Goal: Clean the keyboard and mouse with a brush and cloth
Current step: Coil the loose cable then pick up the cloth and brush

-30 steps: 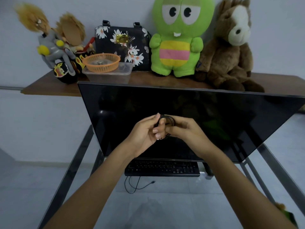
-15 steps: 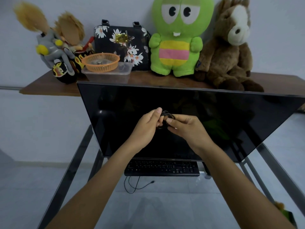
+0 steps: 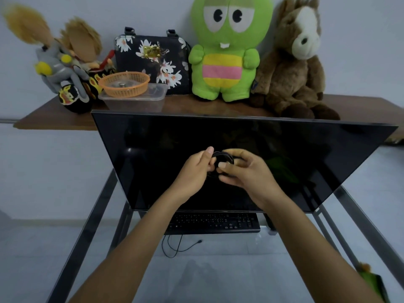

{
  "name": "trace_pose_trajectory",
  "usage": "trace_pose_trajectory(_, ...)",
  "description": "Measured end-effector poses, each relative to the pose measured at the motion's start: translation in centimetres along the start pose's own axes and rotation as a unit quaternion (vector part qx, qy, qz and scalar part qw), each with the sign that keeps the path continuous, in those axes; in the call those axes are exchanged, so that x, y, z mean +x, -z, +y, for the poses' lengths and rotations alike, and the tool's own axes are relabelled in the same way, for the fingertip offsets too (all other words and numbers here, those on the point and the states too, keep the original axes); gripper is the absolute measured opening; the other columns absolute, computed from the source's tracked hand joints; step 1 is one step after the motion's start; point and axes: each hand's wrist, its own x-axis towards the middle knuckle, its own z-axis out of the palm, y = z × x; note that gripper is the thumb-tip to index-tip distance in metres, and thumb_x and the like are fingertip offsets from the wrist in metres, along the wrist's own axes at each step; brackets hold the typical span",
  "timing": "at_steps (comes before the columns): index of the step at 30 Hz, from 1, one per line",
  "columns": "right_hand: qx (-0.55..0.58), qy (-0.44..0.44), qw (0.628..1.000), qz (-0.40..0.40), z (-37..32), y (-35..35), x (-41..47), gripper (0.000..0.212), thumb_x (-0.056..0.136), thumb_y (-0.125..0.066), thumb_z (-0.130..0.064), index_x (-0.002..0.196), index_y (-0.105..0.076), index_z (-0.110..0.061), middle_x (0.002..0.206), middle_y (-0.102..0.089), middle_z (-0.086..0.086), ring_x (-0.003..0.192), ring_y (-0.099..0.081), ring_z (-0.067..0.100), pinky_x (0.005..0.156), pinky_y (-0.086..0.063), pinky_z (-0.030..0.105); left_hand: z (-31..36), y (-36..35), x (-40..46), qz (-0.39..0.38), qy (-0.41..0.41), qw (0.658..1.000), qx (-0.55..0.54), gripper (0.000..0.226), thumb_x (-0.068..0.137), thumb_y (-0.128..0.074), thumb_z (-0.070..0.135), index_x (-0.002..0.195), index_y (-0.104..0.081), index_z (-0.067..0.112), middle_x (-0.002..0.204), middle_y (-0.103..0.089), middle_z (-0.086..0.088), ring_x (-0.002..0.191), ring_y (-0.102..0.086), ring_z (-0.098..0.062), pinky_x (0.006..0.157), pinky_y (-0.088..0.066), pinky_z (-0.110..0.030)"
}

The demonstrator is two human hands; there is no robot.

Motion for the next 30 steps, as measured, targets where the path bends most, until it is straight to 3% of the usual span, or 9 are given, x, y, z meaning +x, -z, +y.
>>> trace_pose_trajectory(2,-0.13,0.069,0.988,0.05,-0.1,0.1,0.0,0.019,0.086,-0.069,-0.009,0.105,-0.071,-0.014,0.086,-0.074,0.004,0.085,-0.072,0.016,0.07,-0.058,0.026,0.0,-0.3,0.5,-0.002,0.042,0.997,-0.06,0.043,0.102,-0.031,0.046,0.074,-0.049,0.019,0.067,-0.05,0.007,0.072,-0.051,-0.015,0.078,-0.041,-0.032)
trace_pose_trajectory(4,-0.185,0.089,0.975,0.08,-0.2,0.8,0.0,0.017,0.088,-0.068,-0.016,0.104,-0.073,-0.016,0.085,-0.075,0.0,0.078,-0.073,0.013,0.067,-0.058,0.024,0.0,-0.7,0.9,-0.018,0.063,0.993,-0.101,0.043,0.101,-0.031,0.048,0.073,-0.049,0.021,0.063,-0.046,0.011,0.068,-0.047,-0.012,0.078,-0.04,-0.034)
trace_pose_trajectory(9,-0.177,0.059,0.977,0.104,-0.2,3.9,0.1,0.017,0.089,-0.067,-0.02,0.103,-0.074,-0.014,0.084,-0.076,0.004,0.078,-0.073,0.018,0.065,-0.057,0.026,0.3,-1.9,1.4,-0.082,0.051,0.992,-0.086,0.022,0.102,-0.042,0.021,0.1,-0.063,0.013,0.085,-0.059,0.002,0.082,-0.059,-0.011,0.078,-0.051,-0.027)
trace_pose_trajectory(13,-0.164,0.023,0.977,0.135,0.6,6.4,-0.6,0.007,0.088,-0.068,-0.016,0.093,-0.072,-0.013,0.08,-0.075,0.004,0.074,-0.072,0.015,0.063,-0.058,0.025,0.0,-3.8,1.4,-0.053,0.036,0.996,-0.057,0.015,0.095,-0.057,0.012,0.106,-0.067,0.009,0.095,-0.07,-0.007,0.085,-0.068,-0.013,0.072,-0.056,-0.02)
trace_pose_trajectory(18,-0.137,-0.098,0.976,0.141,4.6,11.8,-1.6,0.014,0.092,-0.061,-0.007,0.083,-0.07,-0.014,0.078,-0.073,0.006,0.07,-0.072,0.016,0.065,-0.06,0.029,-4.3,-10.3,1.5,-0.046,0.101,0.994,0.013,0.014,0.088,-0.067,0.016,0.102,-0.07,0.013,0.092,-0.072,-0.004,0.086,-0.07,-0.017,0.077,-0.06,-0.035)
trace_pose_trajectory(21,-0.136,-0.202,0.953,0.183,9.3,16.1,-2.7,0.011,0.089,-0.062,-0.002,0.081,-0.068,-0.005,0.078,-0.068,0.014,0.067,-0.067,0.023,0.069,-0.059,0.034,-8.4,-15.8,0.8,-0.07,0.185,0.978,0.058,0.016,0.084,-0.071,0.016,0.099,-0.07,0.009,0.09,-0.073,-0.008,0.081,-0.07,-0.021,0.077,-0.059,-0.039)
trace_pose_trajectory(25,-0.095,-0.341,0.916,0.191,15.4,22.1,-3.4,0.017,0.095,-0.049,-0.001,0.087,-0.064,0.001,0.066,-0.07,0.009,0.055,-0.066,0.018,0.05,-0.053,0.022,-13.7,-22.4,0.7,-0.109,0.261,0.955,0.09,0.004,0.079,-0.072,0.009,0.076,-0.07,0.006,0.08,-0.072,-0.019,0.073,-0.069,-0.028,0.075,-0.058,-0.048)
trace_pose_trajectory(27,-0.126,-0.381,0.894,0.198,18.5,24.2,-3.2,0.013,0.089,-0.059,-0.004,0.079,-0.067,-0.001,0.074,-0.072,0.015,0.06,-0.065,0.022,0.052,-0.052,0.026,-16.1,-25.0,0.8,-0.121,0.277,0.944,0.131,0.01,0.079,-0.072,0.011,0.076,-0.071,0.002,0.078,-0.072,-0.018,0.07,-0.068,-0.025,0.072,-0.058,-0.047)
trace_pose_trajectory(30,-0.241,-0.415,0.849,0.222,22.2,25.3,-2.7,0.012,0.072,-0.075,-0.016,0.065,-0.069,-0.01,0.077,-0.071,0.013,0.072,-0.067,0.023,0.07,-0.059,0.036,-19.0,-27.8,0.5,-0.101,0.316,0.926,0.179,0.011,0.079,-0.073,0.014,0.072,-0.067,0.008,0.083,-0.072,-0.016,0.079,-0.07,-0.029,0.074,-0.058,-0.043)
